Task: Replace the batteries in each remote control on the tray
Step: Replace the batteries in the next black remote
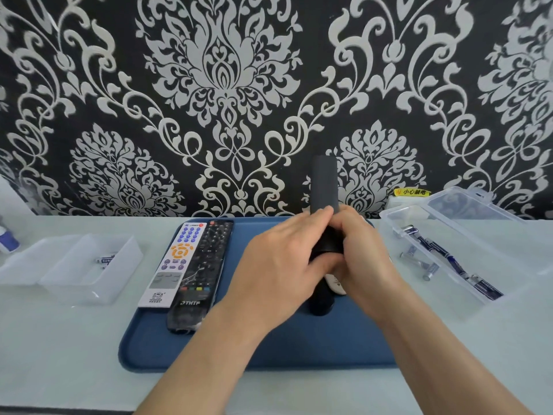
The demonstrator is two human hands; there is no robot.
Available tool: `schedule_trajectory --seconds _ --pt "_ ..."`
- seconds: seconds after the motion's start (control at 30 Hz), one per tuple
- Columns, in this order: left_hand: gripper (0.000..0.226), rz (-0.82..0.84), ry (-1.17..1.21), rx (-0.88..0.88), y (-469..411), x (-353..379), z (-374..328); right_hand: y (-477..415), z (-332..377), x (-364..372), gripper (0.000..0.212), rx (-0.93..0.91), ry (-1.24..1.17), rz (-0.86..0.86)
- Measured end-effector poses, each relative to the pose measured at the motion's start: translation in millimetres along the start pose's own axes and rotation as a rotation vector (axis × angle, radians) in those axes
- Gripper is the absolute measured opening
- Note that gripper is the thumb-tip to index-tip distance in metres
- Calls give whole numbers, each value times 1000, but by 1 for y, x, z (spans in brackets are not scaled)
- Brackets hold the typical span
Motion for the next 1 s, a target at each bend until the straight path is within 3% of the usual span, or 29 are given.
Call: schedule_trajectory --seconds 0.1,0.2,0.27,0.33,0.47,0.53,0.6,0.7,0.73,0.83,1.0 --pt "45 -89 45 -5 -2 -9 -6 -3 1 0 45 15 98 42" --pt "22 -205 174 -251 -6 -17 5 -5 3 0 60 -2 168 -5" --pt "21 -149 182 -400 -8 -21 18 -7 3 -1 59 -34 228 -65" --pt "26 120 126 -467 -7 -24 32 -10 2 -3 59 -31 244 -89" --pt "22 782 19 -427 3 -29 39 -14 1 -5 59 8 174 -73" --pt "17 879 -16 -389 8 -24 37 -16 -1 -5 59 19 152 -58" --pt "12 675 -38 -369 7 -19 35 -17 -2 -5 57 30 134 -46" --pt "7 109 141 -445 -4 -20 27 -14 -1 -3 45 51 81 -33" --pt "12 4 218 -462 -6 -19 23 -12 0 -3 41 50 57 -15" --pt "26 -48 306 -408 -6 -12 12 -10 0 0 24 14 6 84" --pt "46 -53 249 -312 -3 -2 14 -7 -1 -1 33 -30 -51 214"
Point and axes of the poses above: each hand's wrist, its own y-axis away from the middle knuckle, its own x-axis out of the palm, z = x × y, the point moved 1 cm from there along -y, towards the middle knuckle, and after that the axes turned 13 degrees about -z, right-handed, at the moved point
